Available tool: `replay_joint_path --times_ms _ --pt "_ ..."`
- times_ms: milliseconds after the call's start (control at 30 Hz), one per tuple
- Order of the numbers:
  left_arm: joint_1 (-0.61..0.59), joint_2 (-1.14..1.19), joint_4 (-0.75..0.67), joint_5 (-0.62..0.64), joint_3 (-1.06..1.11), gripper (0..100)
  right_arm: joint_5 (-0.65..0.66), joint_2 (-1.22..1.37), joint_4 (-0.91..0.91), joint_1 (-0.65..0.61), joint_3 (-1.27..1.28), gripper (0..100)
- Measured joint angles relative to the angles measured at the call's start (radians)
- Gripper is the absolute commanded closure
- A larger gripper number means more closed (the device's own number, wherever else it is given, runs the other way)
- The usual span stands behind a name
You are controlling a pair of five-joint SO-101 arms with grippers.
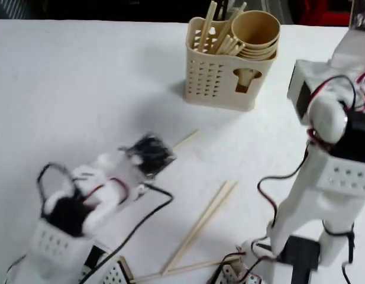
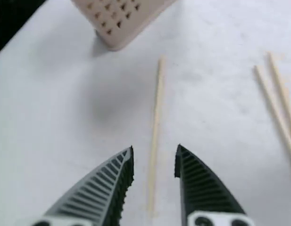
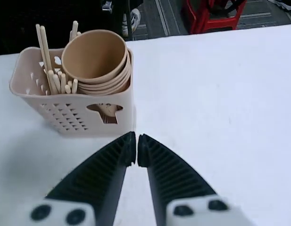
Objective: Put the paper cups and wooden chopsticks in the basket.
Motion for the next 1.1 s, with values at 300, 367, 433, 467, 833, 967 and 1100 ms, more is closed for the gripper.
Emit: replay_joint_path --times_ms 300,367,433,467,833,967,1100 --pt "0.222 0.339 0.005 0.137 -0.112 76 0.000 -0.354 0.000 0.000 0.479 97.8" --pt "0.262 0.402 -0.002 0.192 -0.130 72 0.000 -0.434 -0.003 0.000 0.574 97.8" --pt "0.295 0.468 -0.006 0.249 -0.152 69 0.000 -0.511 -0.023 0.000 0.664 97.8" --pt "0.310 0.503 -0.006 0.272 -0.161 69 0.000 -0.546 -0.035 0.000 0.709 97.8" --pt "0.425 0.930 -0.051 0.430 -0.348 69 0.000 -0.836 -0.132 0.000 1.030 98.0" --pt "0.425 1.102 -0.074 0.437 -0.414 69 0.000 -0.850 -0.132 0.000 1.031 98.0" --pt "0.425 1.247 -0.075 0.437 -0.488 69 0.000 -0.848 -0.132 0.000 1.034 98.0"
